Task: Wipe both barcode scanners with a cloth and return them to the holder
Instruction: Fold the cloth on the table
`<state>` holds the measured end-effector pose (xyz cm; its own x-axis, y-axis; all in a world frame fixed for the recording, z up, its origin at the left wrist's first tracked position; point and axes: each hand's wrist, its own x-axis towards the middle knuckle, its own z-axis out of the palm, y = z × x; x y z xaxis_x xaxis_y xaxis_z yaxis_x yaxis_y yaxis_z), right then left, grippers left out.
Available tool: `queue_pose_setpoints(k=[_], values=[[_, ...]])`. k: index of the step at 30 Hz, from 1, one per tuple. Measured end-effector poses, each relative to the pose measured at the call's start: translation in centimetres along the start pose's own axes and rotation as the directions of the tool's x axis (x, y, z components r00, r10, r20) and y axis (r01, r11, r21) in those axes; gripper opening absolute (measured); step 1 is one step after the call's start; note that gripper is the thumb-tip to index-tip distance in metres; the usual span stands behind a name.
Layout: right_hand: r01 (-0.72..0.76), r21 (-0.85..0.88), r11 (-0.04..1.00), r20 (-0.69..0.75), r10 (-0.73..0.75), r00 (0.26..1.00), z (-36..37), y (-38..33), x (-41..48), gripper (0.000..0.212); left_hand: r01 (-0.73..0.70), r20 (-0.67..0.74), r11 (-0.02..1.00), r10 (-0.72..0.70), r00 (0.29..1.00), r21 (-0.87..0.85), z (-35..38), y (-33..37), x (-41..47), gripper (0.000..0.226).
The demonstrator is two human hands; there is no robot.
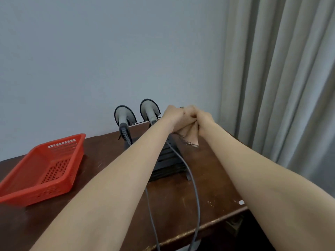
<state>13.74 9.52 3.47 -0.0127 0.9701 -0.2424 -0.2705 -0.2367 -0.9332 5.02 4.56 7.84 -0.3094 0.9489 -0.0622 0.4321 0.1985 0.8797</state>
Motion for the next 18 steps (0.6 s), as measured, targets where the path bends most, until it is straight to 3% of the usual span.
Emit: queue_pose_setpoints(k=[5,8,10,13,15,18], values=[[-0.038,0.156,0.987,0.098,0.023,0.995,-1.3,-1.9,-0.9,0.013,0.073,0.055,0.997,-0.071,0.996,-0.034,0.6,0.0,0.5,0.071],[-0.061,0.168,0.984,0.135,0.038,0.990,-2.5,-2.5,-1.4,0.016,0.109,0.165,0.991,-0.094,0.982,-0.082,1.4,0.0,0.4,0.078],[-0.057,0.147,0.988,0.147,0.035,0.989,-3.4,-2.4,-1.5,0.018,0.073,0.172,0.992,-0.055,0.984,-0.100,1.9,0.0,0.4,0.067],[-0.037,0.084,0.996,0.138,0.025,0.990,-4.8,-2.2,-1.7,0.016,-0.022,0.085,0.982,0.038,0.996,-0.189,2.4,0.1,0.4,0.032],[-0.030,0.074,0.997,0.130,0.020,0.991,-5.5,-1.9,-1.7,0.008,-0.045,0.031,0.977,0.053,0.998,-0.207,2.6,0.1,0.6,0.024],[0.012,-0.012,1.000,0.088,-0.011,0.996,-6.4,-1.3,-1.2,0.025,-0.098,-0.035,0.986,0.094,0.995,-0.134,3.0,0.1,0.7,0.015]])
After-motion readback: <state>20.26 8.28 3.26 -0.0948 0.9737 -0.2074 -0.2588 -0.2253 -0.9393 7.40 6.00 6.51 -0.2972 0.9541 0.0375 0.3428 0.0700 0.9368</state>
